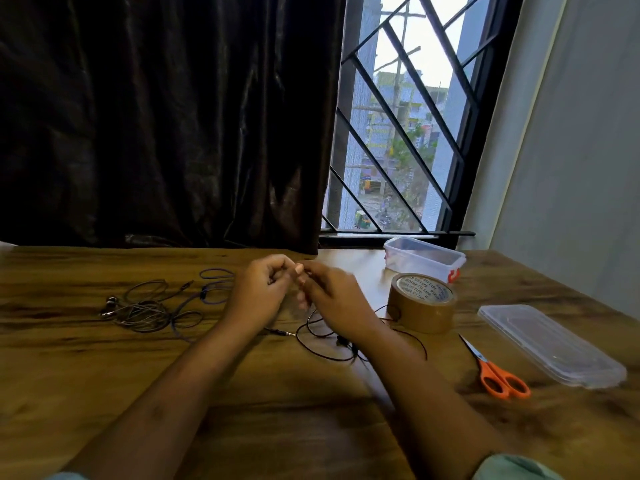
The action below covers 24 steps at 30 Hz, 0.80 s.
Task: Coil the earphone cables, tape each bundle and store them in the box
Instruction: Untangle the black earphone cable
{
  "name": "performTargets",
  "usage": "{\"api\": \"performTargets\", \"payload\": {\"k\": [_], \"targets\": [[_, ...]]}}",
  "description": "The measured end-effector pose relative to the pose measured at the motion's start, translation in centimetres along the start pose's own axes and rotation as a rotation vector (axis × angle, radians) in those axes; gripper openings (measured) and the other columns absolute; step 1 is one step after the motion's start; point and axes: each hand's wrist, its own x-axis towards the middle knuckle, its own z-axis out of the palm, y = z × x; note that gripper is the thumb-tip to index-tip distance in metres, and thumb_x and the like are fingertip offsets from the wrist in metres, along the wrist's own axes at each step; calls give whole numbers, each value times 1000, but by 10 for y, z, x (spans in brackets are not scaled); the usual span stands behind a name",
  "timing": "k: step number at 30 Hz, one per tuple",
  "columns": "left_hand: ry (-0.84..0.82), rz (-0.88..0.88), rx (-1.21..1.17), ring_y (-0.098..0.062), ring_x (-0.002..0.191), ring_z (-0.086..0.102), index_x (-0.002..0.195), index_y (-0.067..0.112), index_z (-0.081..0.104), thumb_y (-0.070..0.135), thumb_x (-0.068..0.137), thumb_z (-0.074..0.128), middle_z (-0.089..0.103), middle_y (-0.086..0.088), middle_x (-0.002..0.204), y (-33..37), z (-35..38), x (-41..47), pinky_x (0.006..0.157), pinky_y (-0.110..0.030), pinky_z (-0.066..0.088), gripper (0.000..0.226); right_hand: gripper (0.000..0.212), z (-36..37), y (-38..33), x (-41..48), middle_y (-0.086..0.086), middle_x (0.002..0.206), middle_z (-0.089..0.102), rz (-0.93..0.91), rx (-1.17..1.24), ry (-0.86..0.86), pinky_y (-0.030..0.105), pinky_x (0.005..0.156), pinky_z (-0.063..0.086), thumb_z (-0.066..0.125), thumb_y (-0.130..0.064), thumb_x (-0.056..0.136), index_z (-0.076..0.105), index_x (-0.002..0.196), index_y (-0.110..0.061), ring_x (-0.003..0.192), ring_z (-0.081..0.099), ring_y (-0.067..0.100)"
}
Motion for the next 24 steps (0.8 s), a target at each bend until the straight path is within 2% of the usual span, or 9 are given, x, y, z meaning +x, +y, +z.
{"api": "performTargets", "payload": {"k": [3, 6, 10, 12, 14, 16, 18, 21, 24], "targets": [[-15, -60, -40, -14, 51, 37, 77, 9, 64, 25, 92, 56, 44, -6, 60, 7, -1, 1, 43, -20, 26, 23, 21, -6, 15, 5, -17, 59, 52, 91, -14, 189, 13, 54, 39, 49, -14, 98, 70, 101, -13, 54, 49, -2], [-124, -172, -138, -14, 54, 37, 78, 8, 60, 25, 95, 51, 43, -7, 64, 10, -2, -1, 43, -14, 27, 26, 24, -19, 30, 7, -10, 41, 44, 223, -33, 397, 16, 43, 30, 47, -15, 98, 70, 91, -16, 41, 40, 4], [-277, -345, -443, -5, 38, 29, 82, 10, 57, 21, 98, 44, 39, 3, 54, 19, -5, -5, 36, -15, 21, 24, 23, -24, 38, 6, -7, 44, 40, 340, -111, 487, 16, 42, 31, 46, -15, 98, 69, 93, -15, 39, 45, 2], [-232, -359, -699, -3, 35, 28, 85, 7, 56, 17, 98, 40, 36, 5, 49, 24, -6, -1, 35, -15, 18, 23, 22, -19, 40, 5, -8, 52, 49, 359, -164, 405, 18, 45, 34, 47, -21, 98, 68, 94, -20, 40, 44, 4], [-152, -344, -885, -3, 36, 32, 96, 9, 60, 15, 98, 39, 40, 6, 49, 26, -7, 2, 34, -14, 24, 21, 21, -12, 40, 3, -6, 68, 62, 332, -249, 239, 24, 53, 39, 46, -28, 99, 67, 98, -24, 50, 48, 4], [-42, -330, -983, -3, 41, 44, 109, 17, 60, 11, 98, 39, 49, 5, 52, 27, -3, 1, 38, -13, 38, 24, 23, -2, 32, 0, 1, 87, 69, 249, -290, 60, 27, 62, 43, 46, -28, 99, 66, 105, -22, 64, 56, 13], [83, -334, -1016, -4, 50, 58, 118, 21, 56, 8, 99, 38, 60, 3, 56, 27, 1, 1, 51, -16, 52, 29, 23, 14, 18, -1, 2, 92, 67, 112, -321, -96, 29, 68, 41, 45, -26, 98, 65, 106, -19, 80, 59, 18], [221, -317, -897, -5, 71, 66, 134, 20, 45, 7, 101, 34, 67, -1, 68, 21, 2, 5, 70, -21, 55, 38, 20, 34, 4, 2, 1, 96, 67, -20, -348, -228, 34, 75, 49, 43, -30, 97, 61, 101, -24, 86, 62, 19], [235, -260, -498, -8, 86, 63, 139, 18, 43, 6, 101, 35, 64, -1, 82, 7, -2, 7, 74, -18, 48, 41, 20, 23, 6, 6, -2, 88, 68, -28, -390, -238, 38, 71, 52, 44, -34, 97, 62, 97, -26, 77, 62, 17]]}}
